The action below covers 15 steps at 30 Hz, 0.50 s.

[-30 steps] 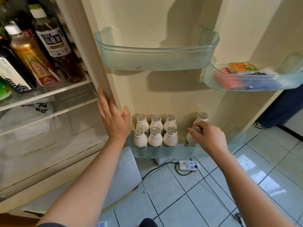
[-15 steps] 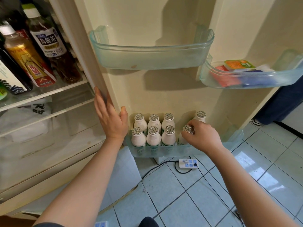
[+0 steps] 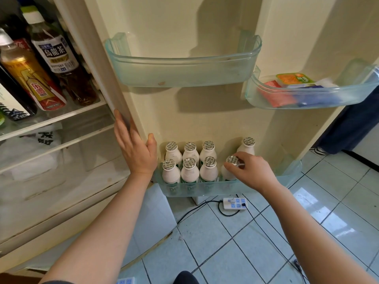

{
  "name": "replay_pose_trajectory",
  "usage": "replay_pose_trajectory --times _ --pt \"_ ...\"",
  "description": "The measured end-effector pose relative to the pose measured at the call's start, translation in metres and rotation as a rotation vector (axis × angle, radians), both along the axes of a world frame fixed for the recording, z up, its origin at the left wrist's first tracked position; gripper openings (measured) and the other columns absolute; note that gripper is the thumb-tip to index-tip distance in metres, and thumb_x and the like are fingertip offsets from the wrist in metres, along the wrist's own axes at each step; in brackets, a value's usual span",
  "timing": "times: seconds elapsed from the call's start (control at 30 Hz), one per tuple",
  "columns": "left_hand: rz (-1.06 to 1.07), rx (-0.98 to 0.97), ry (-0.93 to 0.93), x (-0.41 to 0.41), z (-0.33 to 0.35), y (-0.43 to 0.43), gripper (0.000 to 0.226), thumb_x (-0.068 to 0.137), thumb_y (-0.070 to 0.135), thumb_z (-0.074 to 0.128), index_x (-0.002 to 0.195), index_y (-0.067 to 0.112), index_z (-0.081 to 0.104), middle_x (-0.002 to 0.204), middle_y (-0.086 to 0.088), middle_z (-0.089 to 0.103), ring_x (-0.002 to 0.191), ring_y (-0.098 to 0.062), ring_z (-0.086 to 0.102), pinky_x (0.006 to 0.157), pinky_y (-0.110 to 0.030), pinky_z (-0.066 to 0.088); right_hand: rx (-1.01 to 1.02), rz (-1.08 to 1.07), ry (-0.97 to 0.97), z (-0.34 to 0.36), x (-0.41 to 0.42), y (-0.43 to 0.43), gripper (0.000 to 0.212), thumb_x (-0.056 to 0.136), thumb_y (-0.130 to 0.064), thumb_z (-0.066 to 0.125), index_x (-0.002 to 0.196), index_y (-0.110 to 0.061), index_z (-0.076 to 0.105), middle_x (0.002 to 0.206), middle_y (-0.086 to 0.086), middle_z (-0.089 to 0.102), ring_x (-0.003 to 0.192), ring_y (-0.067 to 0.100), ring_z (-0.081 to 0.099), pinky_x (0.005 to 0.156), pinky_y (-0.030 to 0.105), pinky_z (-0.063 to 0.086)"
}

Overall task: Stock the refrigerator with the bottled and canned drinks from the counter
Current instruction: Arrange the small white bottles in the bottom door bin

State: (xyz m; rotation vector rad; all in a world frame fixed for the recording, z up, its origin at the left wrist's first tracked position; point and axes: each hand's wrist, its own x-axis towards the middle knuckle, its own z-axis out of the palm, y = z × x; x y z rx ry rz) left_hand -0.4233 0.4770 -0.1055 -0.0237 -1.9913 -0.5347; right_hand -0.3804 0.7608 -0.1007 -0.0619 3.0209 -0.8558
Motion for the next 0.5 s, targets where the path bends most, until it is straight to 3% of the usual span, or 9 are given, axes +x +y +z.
replay_pose_trajectory --times 0.13,0.33,0.5 --pt "-0.011 0.003 -0.008 0.001 0.002 0.001 0.054 0.083 0.022 0.044 0.133 0.006 0.034 0.146 -0.036 0.025 0.133 -0.043 0.030 0.113 -0.042 0.019 0.017 -0.086 0.047 0.000 -0.001 -0.007 0.047 0.076 -0.063 0.060 0.067 -0.018 0.051 0.060 -0.004 0.054 0.061 0.016 0.051 0.048 0.024 0.032" --pt "0.001 -0.002 0.001 0.001 0.002 0.001 0.053 0.084 0.022 0.043 0.133 0.006 0.034 0.145 -0.037 0.026 0.133 -0.041 0.029 0.113 -0.040 0.018 0.011 -0.121 0.050 -0.001 0.000 -0.012 0.054 0.075 -0.067 0.058 0.068 -0.015 0.051 0.063 -0.001 0.057 0.058 0.011 0.049 0.049 0.023 0.035" --pt "0.009 0.007 -0.007 0.000 0.001 0.001 0.057 0.082 0.021 0.044 0.135 0.008 0.031 0.145 -0.037 0.026 0.134 -0.038 0.026 0.114 -0.036 0.015 0.017 -0.101 0.010 -0.002 0.001 -0.012 0.055 0.077 -0.069 0.055 0.079 -0.014 0.055 0.072 -0.001 0.061 0.067 0.016 0.055 0.054 0.028 0.040"
